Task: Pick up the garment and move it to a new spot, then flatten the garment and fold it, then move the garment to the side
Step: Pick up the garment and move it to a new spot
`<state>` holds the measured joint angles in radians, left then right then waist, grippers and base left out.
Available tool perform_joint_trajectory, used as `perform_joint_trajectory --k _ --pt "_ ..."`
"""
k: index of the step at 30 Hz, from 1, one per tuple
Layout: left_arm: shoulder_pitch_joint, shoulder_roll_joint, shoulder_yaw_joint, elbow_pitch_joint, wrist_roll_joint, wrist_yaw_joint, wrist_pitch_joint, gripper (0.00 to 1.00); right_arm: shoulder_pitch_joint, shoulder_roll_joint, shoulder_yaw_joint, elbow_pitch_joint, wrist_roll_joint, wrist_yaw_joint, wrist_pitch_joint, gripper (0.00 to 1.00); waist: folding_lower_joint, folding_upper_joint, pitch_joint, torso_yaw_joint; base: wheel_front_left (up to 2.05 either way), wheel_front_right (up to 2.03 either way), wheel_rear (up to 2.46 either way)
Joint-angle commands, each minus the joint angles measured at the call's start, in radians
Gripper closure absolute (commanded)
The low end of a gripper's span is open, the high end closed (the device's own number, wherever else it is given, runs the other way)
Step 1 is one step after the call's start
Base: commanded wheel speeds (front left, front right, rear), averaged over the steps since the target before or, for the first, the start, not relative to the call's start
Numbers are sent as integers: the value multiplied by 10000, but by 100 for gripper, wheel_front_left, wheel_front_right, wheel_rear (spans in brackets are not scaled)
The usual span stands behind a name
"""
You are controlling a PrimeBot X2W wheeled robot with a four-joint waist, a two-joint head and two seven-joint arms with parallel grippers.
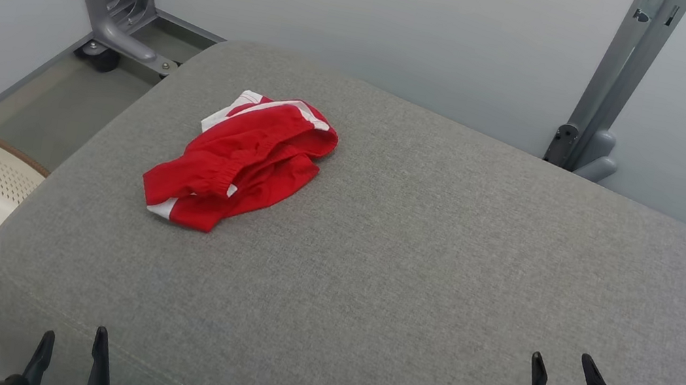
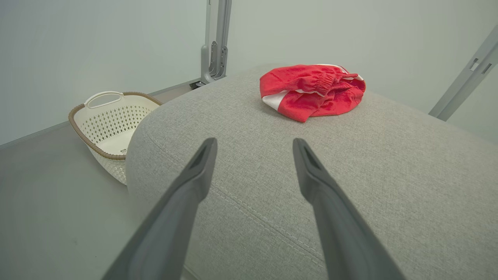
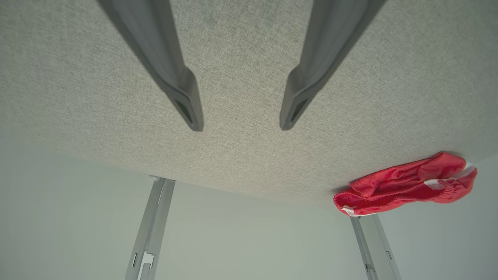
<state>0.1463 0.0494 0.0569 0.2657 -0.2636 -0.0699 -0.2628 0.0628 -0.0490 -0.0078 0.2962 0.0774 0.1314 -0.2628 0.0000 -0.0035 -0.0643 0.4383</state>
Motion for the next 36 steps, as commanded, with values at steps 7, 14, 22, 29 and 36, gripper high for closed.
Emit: perform_joint_trajectory --k 7,14,22,29,36 --pt "-1265 18 -340 120 -294 -176 -26 0 -532 -340 13 -230 -132 -14 -27 0 0 35 1073 -539 0 0 0" --pt "-3715 32 -1159 1365 -979 -353 68 0 -1441 -1237 195 -633 -30 -14 -27 0 0 35 3024 -1026 0 0 0" --pt "-7198 604 -1282 4276 -969 -305 718 0 -2263 -2028 437 -1034 219 -14 -27 0 0 35 4837 -1699 0 0 0" --pt "-8814 1165 -1027 6884 -994 320 1378 9 -2621 -2116 537 -1217 450 -14 -27 0 0 35 5240 -2325 0 0 0" --pt "-8960 1571 -1141 7914 -942 84 805 100 -2444 -1564 469 -1108 559 -13 -27 0 0 35 4502 -2930 0 0 0"
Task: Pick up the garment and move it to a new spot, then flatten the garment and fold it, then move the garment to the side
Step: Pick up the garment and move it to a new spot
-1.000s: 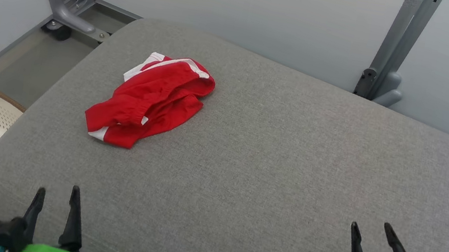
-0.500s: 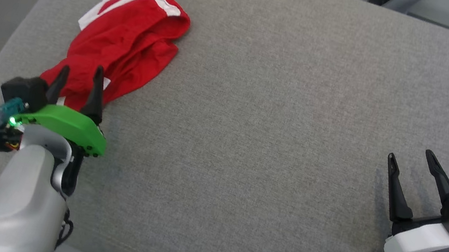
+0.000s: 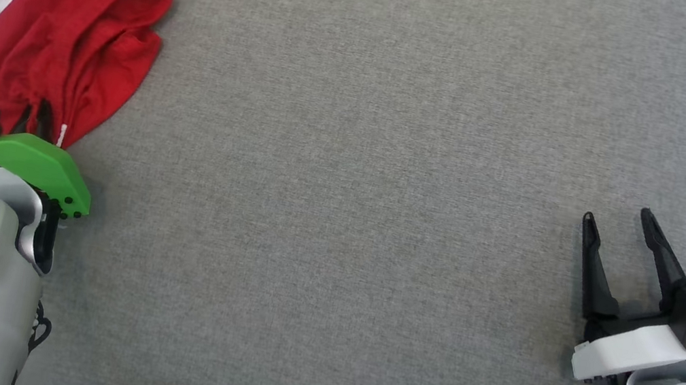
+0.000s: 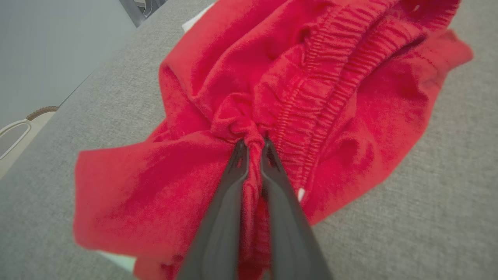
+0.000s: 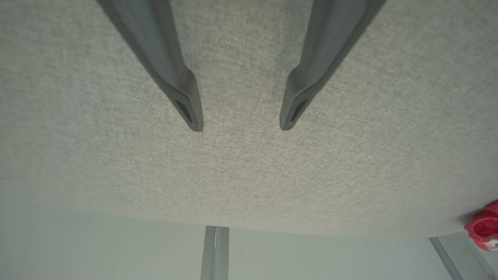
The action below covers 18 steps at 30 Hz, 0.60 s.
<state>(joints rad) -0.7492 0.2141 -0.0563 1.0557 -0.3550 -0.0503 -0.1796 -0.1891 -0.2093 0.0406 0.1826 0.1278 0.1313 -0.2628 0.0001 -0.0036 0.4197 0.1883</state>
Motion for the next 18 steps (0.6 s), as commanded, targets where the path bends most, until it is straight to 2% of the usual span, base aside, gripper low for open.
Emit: perform_joint_trajectory --k 1,8,11,15,16,18 --pt "5 -77 -1 -47 -33 -140 -163 100 139 131 -45 69 73 -11 -27 0 -1 36 -500 -476 0 0 0" --pt "284 -375 -489 -1503 -295 -683 -152 100 560 743 -102 298 140 -12 -27 0 -1 36 -1454 -787 0 0 0" --pt "516 -609 -972 -2917 -454 -773 269 100 725 938 -98 374 143 -11 -27 0 -1 36 -1752 -912 0 0 0" --pt "1143 -873 -1739 -5504 -751 -800 1298 100 857 1126 -43 453 193 -11 -27 0 -1 36 -2058 -1209 0 0 0" --pt "1143 -873 -1739 -5504 -751 -800 1298 100 857 1126 -43 453 193 -11 -27 0 -1 36 -2058 -1209 0 0 0" --pt "1513 -1024 -2191 -6936 -987 -806 1917 100 865 1210 -36 472 219 -11 -27 0 -1 36 -2176 -1430 0 0 0"
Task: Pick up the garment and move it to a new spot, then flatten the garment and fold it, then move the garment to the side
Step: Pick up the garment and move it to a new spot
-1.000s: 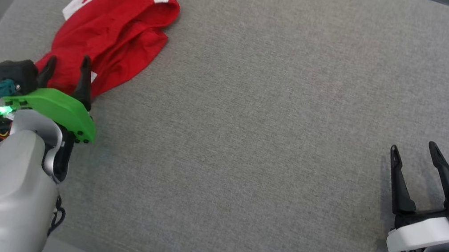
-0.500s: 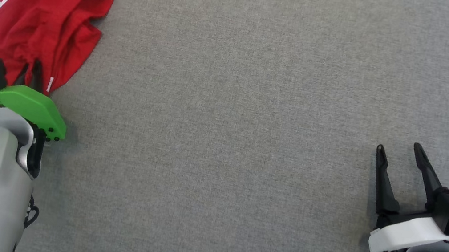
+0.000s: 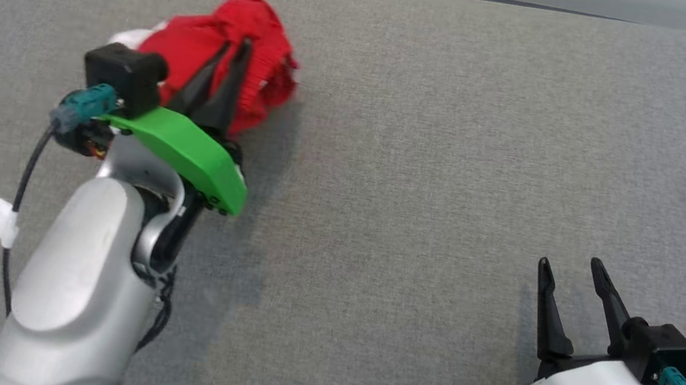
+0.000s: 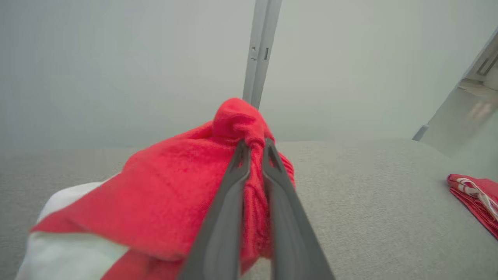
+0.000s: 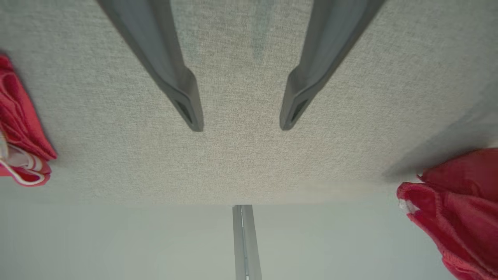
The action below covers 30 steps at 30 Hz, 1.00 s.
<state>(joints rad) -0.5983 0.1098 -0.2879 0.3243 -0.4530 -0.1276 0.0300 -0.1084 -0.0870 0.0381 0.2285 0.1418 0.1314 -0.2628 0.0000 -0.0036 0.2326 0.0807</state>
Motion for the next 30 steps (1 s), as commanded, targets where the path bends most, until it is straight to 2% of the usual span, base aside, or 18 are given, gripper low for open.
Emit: perform_joint_trajectory --k 1,6,11,15,19,25,30 --pt "188 -54 -100 -306 -99 -35 124 100 54 6 -6 38 95 -13 -25 0 0 36 -353 -482 0 0 0" --pt "1025 -421 -1264 -2787 -620 161 1406 100 -68 150 86 115 132 -13 -27 0 0 36 -511 -1254 0 0 0" --pt "1311 -555 -2962 -3292 -929 446 1912 100 -192 247 140 182 171 -13 -27 0 0 36 -504 -2138 0 0 0" --pt "1277 -569 -4239 -2811 -1711 920 1615 100 -238 287 151 245 223 -13 -27 0 0 36 -348 -2805 0 0 0" --pt "1041 -562 -4979 -1478 -2214 1390 1197 100 -328 320 165 306 269 -13 -27 0 0 36 -136 -3304 0 0 0" --pt "783 -569 -5749 542 -2862 1455 549 100 -301 343 42 341 333 -13 -27 0 0 36 51 -3630 0 0 0" --pt "470 -573 -6359 1390 -3515 1573 -56 100 -335 349 20 368 341 -13 -27 0 0 36 109 -3622 0 0 0"
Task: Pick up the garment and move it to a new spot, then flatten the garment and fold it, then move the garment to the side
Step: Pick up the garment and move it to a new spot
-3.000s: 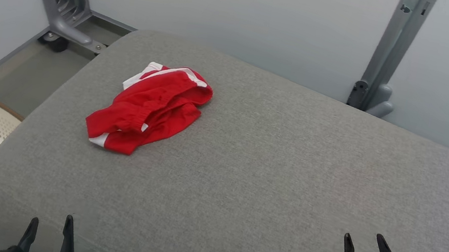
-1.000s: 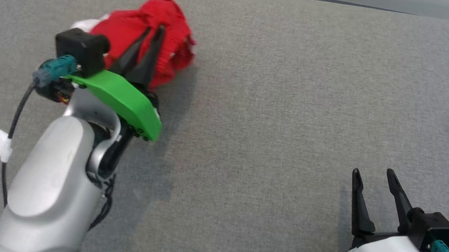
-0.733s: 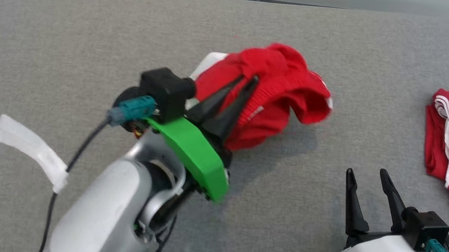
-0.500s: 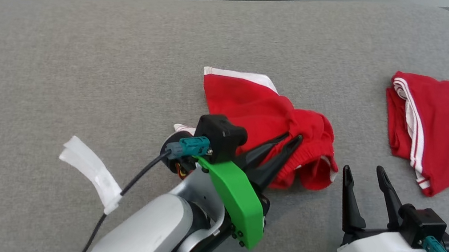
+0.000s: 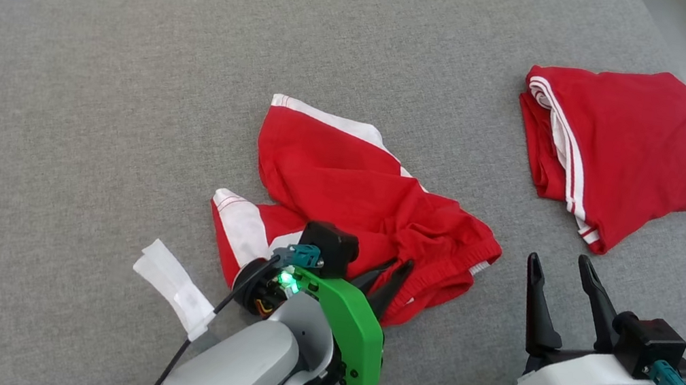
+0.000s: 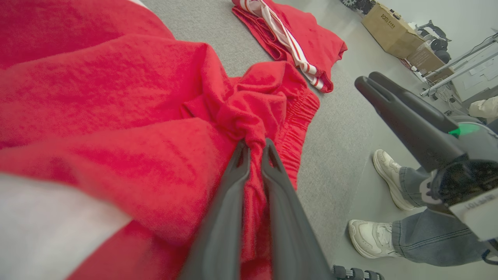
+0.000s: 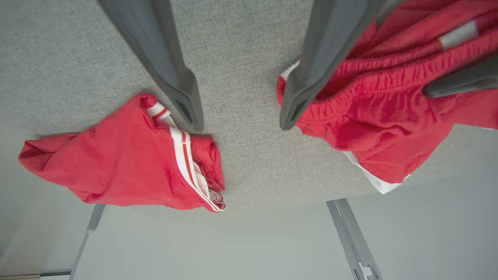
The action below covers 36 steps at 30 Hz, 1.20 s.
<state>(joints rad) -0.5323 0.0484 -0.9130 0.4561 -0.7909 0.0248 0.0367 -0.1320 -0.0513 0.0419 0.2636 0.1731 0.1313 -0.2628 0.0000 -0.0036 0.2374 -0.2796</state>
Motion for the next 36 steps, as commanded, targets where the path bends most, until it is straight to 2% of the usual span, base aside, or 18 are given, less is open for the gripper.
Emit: perform_joint_trajectory --k 1,2,3,4,5,11,15,18,21,28,33,36 --pt "-246 40 -222 154 -300 102 -259 100 -110 -5 -30 21 19 -11 -27 0 0 36 64 22 0 0 0" --pt "-316 45 -347 199 -440 142 -407 100 -119 -4 -37 25 2 -11 -27 0 0 36 63 72 0 0 0" --pt "-377 43 -458 199 -593 194 -556 66 -121 -3 -39 30 -17 -11 -27 0 0 36 53 125 0 0 0" --pt "-429 42 -539 175 -724 272 -729 7 -121 -2 -37 29 -33 -11 -27 0 0 36 41 178 0 0 0" --pt "-494 42 -647 141 -810 327 -867 0 -104 -5 -61 20 -55 -11 -27 0 0 36 18 245 0 0 0" --pt "-367 32 -1117 -351 -1396 644 -1507 0 236 -8 -239 -22 -167 -11 -27 0 0 36 -330 623 0 0 0" --pt "35 75 -1070 -773 -1538 823 -1820 0 432 -9 -408 -32 -226 -11 -27 0 0 36 -617 822 0 0 0" --pt "619 474 -899 -1345 -1493 1127 -2290 0 714 -8 -600 -128 -320 -11 -27 0 0 36 -921 1038 0 0 0" --pt "1310 950 -573 -1935 -1343 1618 -2683 0 991 -12 -850 -287 -421 -11 -27 0 0 36 -1186 1281 0 0 0" --pt "3082 1812 775 -3199 -671 2223 -3023 0 1790 -23 -1431 -486 -674 -11 -27 0 0 36 -1904 1877 0 0 0" --pt "4504 2072 2179 -3827 541 2268 -3018 0 2364 -19 -1768 -628 -846 -11 -27 0 0 36 -2305 2302 0 0 0" --pt "5351 1976 3205 -3970 1263 2125 -3017 0 2606 -14 -1903 -669 -872 -11 -27 0 0 36 -2448 2487 0 0 0"
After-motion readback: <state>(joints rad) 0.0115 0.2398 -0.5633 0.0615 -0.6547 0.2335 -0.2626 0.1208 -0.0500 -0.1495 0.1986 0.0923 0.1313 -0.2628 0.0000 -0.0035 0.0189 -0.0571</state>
